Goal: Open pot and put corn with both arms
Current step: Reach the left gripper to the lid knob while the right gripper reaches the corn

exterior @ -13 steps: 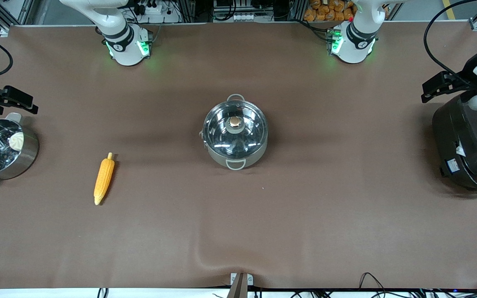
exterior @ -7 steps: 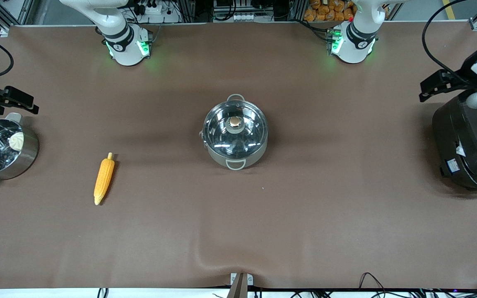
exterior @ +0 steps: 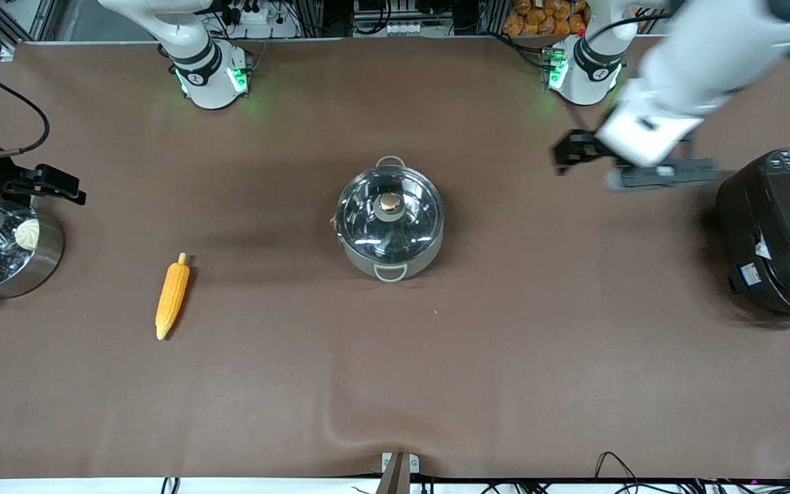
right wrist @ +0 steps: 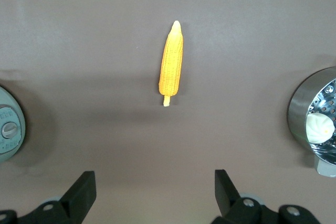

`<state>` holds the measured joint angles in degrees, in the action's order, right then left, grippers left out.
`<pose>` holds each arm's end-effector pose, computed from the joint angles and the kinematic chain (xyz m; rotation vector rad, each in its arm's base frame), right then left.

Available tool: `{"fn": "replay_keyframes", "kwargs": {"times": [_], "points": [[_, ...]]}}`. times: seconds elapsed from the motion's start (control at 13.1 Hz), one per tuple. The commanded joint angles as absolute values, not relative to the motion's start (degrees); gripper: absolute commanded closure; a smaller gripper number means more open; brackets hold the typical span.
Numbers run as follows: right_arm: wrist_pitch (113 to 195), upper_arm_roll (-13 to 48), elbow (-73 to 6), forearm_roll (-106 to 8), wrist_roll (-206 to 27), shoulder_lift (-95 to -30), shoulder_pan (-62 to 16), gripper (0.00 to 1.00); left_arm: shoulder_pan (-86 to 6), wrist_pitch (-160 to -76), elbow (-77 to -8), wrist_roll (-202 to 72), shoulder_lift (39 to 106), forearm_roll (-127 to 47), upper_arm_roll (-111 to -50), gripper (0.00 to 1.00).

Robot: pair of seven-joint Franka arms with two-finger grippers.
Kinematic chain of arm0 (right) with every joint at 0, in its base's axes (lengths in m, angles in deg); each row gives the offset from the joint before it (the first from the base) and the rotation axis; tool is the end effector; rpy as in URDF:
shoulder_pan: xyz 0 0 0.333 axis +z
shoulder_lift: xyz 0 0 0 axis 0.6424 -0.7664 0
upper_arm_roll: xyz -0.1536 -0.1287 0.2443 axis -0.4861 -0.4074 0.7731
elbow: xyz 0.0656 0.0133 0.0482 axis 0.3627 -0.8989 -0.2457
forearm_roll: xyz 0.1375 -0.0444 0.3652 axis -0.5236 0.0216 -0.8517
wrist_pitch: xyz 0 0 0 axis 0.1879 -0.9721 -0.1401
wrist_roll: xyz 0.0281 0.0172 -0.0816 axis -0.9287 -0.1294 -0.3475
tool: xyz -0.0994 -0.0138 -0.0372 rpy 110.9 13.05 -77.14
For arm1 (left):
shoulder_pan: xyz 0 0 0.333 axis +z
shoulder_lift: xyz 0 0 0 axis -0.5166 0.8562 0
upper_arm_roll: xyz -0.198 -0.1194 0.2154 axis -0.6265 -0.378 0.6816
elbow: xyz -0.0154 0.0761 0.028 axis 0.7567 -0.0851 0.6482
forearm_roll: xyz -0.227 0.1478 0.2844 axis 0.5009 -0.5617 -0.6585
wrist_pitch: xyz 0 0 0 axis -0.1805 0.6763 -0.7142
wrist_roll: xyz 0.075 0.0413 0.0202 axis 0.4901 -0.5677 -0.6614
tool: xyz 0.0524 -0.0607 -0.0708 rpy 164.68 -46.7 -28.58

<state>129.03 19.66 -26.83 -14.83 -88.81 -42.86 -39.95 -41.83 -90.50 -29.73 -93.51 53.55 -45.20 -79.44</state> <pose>0.5684 -0.0256 0.5704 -3.0935 -0.0245 0.1500 0.5199 -0.2710 0.5925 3.0731 0.2041 -0.1435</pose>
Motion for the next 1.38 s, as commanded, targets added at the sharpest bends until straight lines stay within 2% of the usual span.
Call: {"fn": "replay_keyframes", "kwargs": {"times": [0.0,0.61,0.92,1.15,1.3], "points": [[130.5,19.5,-26.8,-14.8,-89.3,-43.9,-39.0,0.00,-48.6,-95.0,-26.6,-104.2,59.6,-45.5,-79.1,0.00],[139.6,19.5,-26.9,-15.4,-88.7,-57.0,-37.7,0.00,-63.9,-109.0,-24.3,-125.0,73.5,-52.1,-78.5,0.00],[144.2,19.5,-27.0,-14.9,-88.7,-63.5,-38.0,0.00,-67.0,-111.0,-23.4,-129.9,78.0,-54.9,-78.5,0.00],[151.4,19.4,-28.3,-14.6,-88.5,-69.1,-39.0,0.00,-68.4,-112.3,-23.5,-130.1,80.1,-55.1,-77.9,0.00],[155.3,19.3,-31.0,-14.6,-88.6,-70.3,-40.6,0.00,-68.8,-112.3,-23.5,-130.1,80.6,-55.2,-77.7,0.00]]}}
